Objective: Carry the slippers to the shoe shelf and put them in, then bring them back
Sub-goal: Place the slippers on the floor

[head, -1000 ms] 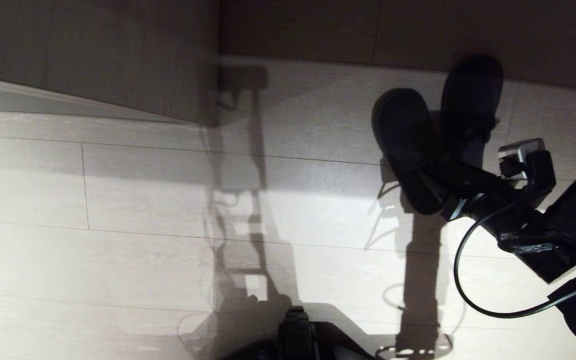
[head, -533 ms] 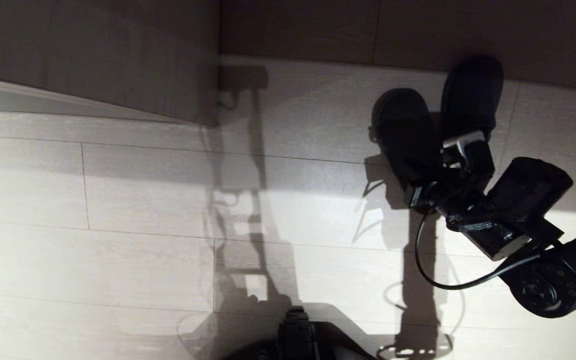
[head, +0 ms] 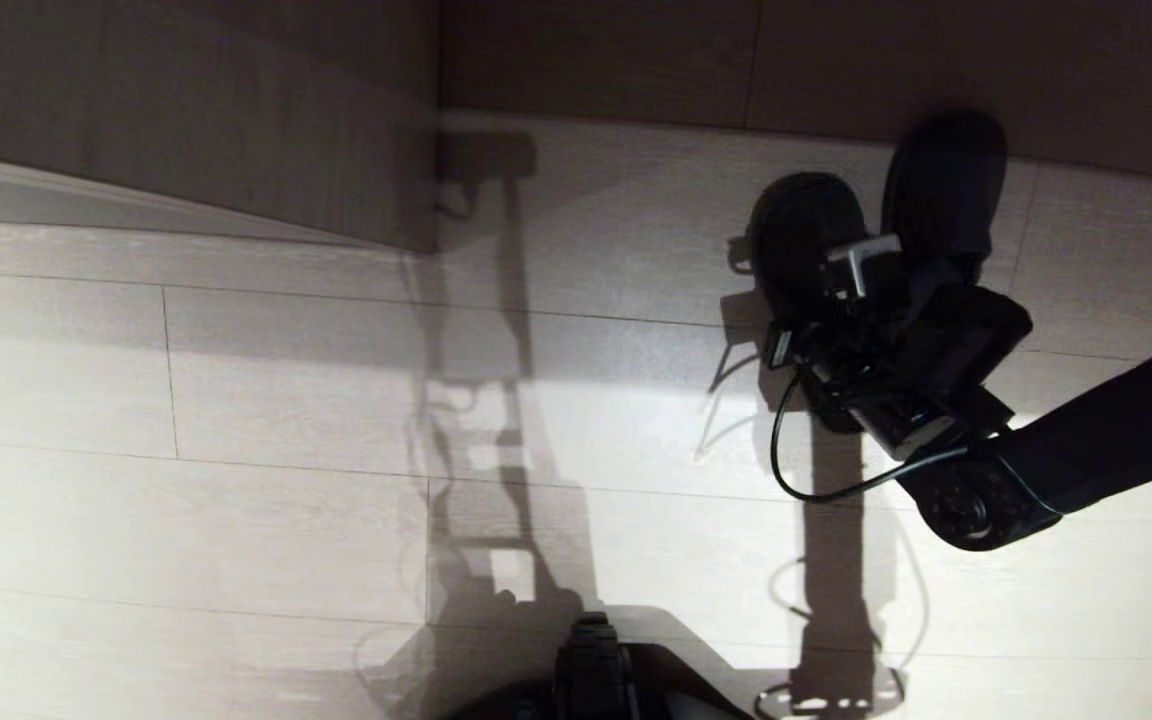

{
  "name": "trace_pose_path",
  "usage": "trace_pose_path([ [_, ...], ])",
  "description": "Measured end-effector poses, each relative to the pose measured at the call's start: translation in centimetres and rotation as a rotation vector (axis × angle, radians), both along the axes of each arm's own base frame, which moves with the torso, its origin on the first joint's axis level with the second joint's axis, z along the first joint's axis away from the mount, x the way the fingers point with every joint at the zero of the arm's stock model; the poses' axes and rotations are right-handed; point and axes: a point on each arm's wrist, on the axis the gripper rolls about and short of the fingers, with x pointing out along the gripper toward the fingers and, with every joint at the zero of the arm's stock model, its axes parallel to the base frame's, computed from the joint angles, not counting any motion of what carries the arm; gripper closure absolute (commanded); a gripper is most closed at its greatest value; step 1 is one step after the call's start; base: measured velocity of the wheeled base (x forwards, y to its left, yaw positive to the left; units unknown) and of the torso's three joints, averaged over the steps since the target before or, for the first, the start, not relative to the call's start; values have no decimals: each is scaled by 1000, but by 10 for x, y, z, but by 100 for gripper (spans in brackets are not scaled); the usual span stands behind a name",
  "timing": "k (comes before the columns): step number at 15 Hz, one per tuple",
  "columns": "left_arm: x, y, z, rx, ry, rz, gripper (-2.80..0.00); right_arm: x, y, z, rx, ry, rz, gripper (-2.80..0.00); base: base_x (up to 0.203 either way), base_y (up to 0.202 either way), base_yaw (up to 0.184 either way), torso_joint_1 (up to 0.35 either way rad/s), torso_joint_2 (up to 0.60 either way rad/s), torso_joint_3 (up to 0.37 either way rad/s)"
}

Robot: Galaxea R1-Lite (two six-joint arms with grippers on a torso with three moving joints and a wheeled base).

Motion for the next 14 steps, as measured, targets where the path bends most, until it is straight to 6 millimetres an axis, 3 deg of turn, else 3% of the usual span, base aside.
trace_pose_path([
  [7,0,0,0,0,0,-1,0,29,7,10,8,-46,-7,0,0,0,0,0,0,0],
  [14,0,0,0,0,0,0,0,36,-8,29,39,-80,-97,0,0,0,0,0,0,0],
])
